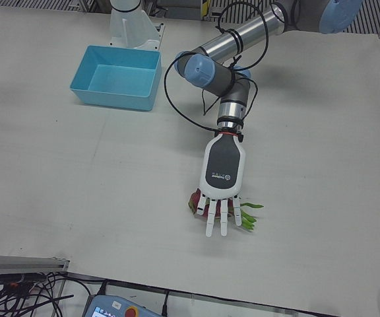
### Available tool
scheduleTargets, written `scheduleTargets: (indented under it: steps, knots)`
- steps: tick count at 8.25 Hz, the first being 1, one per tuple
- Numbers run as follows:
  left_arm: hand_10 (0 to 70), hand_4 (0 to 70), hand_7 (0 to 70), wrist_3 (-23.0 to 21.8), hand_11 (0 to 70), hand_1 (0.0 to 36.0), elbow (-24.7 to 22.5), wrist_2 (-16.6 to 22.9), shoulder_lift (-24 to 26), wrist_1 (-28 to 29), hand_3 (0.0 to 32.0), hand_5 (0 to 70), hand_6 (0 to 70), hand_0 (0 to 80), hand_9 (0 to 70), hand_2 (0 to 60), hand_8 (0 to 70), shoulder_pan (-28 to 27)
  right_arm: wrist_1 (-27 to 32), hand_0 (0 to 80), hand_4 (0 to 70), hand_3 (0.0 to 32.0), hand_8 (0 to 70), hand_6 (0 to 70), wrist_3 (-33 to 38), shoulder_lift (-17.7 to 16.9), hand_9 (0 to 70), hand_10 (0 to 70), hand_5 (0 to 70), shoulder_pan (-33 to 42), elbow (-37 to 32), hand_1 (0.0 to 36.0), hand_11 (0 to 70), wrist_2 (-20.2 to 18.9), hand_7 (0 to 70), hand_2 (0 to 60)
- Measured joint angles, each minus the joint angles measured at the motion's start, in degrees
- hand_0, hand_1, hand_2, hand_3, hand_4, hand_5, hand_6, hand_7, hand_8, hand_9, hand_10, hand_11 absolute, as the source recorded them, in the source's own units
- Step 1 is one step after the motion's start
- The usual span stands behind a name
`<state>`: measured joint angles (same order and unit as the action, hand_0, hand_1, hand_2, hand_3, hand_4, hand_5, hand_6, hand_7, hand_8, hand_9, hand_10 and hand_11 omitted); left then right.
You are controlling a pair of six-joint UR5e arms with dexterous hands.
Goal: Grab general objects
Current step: 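Move the left hand down beside the pink dragon fruit, then close the left hand's fingers around the dragon fruit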
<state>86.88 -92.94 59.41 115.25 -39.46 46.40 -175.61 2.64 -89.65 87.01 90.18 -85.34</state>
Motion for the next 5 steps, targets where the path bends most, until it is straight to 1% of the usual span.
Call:
scheduleTargets:
  steps: [1,2,5]
  knots:
    - [0.4,0.0,3.5,0.05,3.3,22.5,0.12,-1.09,-0.02,0.00,10.0,0.5,0.0,53.3,0.0,10.3,0.0,-0.26,0.00,0.0,0.0,0.0,0.0,0.0,0.00,0.00,0.0,0.0,0.0,0.00,0.00,0.0,0.0,0.00,0.0,0.0]
    - [1.0,0.0,4.2,0.23,4.0,22.4,0.29,-2.00,-0.02,0.05,7.4,6.0,0.0,53.3,0.0,10.6,0.0,-0.29,0.00,0.0,0.0,0.0,0.0,0.0,0.00,0.00,0.0,0.0,0.0,0.00,0.00,0.0,0.0,0.00,0.0,0.0]
    - [1.1,0.0,5.1,1.65,4.1,21.9,1.93,-2.60,0.42,1.08,3.6,13.4,0.0,52.7,0.0,12.4,0.0,-0.24,0.00,0.0,0.0,0.0,0.0,0.0,0.00,0.00,0.0,0.0,0.0,-0.07,0.00,0.0,0.0,0.00,0.0,0.0]
